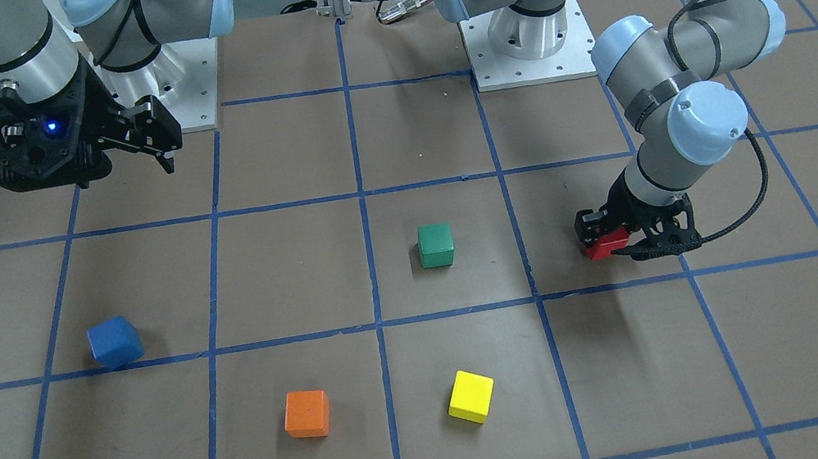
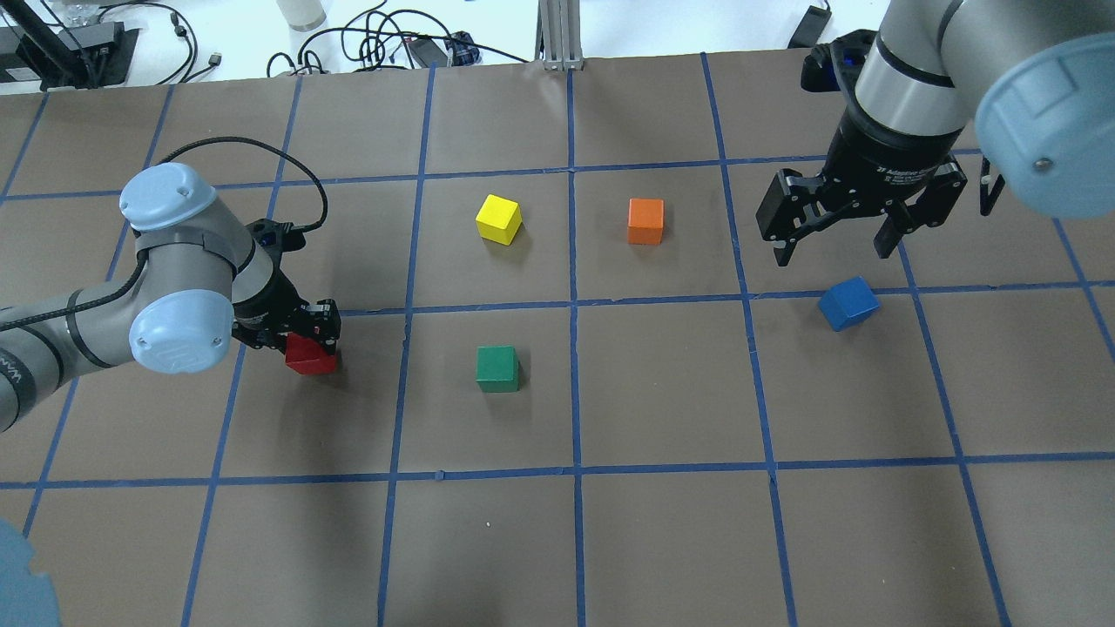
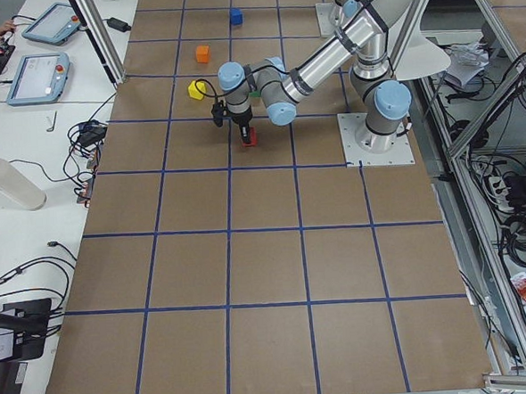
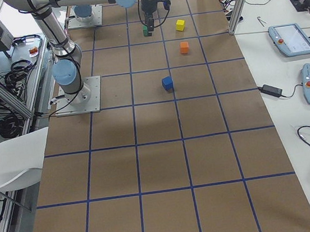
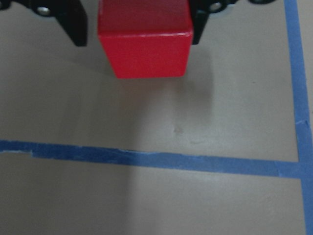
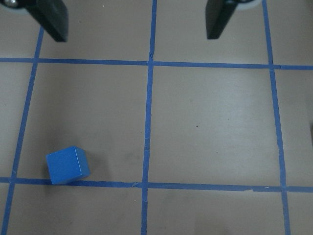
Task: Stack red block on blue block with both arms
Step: 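Carry the red cube with the left gripper toward the table center, then release the red cube near the yellow cube and raise the left gripper, then move the right gripper over the red cube, then lower the right gripper and close it on the red cube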
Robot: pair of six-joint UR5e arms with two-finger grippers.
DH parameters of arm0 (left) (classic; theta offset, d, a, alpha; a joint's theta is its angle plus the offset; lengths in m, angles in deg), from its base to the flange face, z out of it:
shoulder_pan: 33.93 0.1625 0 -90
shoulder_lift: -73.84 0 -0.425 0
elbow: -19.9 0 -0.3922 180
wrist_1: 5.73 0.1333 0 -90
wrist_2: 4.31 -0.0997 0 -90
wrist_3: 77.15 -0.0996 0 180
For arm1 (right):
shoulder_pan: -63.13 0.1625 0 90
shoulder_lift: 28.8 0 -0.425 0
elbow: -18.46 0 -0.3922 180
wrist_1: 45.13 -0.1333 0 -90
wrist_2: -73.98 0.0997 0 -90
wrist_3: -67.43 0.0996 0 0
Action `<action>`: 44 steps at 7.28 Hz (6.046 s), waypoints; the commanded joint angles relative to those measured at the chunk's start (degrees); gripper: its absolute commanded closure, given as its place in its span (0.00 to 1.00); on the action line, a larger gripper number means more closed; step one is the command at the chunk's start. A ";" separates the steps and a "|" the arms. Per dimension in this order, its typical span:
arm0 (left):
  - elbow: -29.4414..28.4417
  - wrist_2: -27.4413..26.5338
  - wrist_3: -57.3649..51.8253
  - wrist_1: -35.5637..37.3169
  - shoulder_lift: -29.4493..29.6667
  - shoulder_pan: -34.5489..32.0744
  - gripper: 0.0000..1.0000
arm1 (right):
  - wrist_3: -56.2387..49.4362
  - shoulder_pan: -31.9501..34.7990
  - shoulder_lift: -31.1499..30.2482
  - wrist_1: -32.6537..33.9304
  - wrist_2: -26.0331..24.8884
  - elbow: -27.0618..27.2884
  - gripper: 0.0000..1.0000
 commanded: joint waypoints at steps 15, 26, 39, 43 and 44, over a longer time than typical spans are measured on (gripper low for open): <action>-29.72 3.50 24.69 -8.79 13.70 -28.41 0.00 | 0.08 0.00 -0.09 -0.01 0.16 0.09 0.00; -26.58 -2.00 2.45 -28.95 -14.88 -14.77 0.00 | 1.39 4.01 7.96 14.96 -5.20 -0.35 0.00; -25.43 -1.07 2.63 -38.10 -18.14 -10.46 0.00 | 8.69 19.95 33.65 40.50 3.94 -2.89 0.00; -25.87 -1.24 3.24 -38.10 -18.05 -10.46 0.00 | 8.78 20.04 35.24 40.59 4.73 -3.08 0.00; -25.78 -1.16 3.24 -38.10 -17.96 -10.46 0.00 | 9.30 20.04 35.33 40.59 5.86 -3.08 0.06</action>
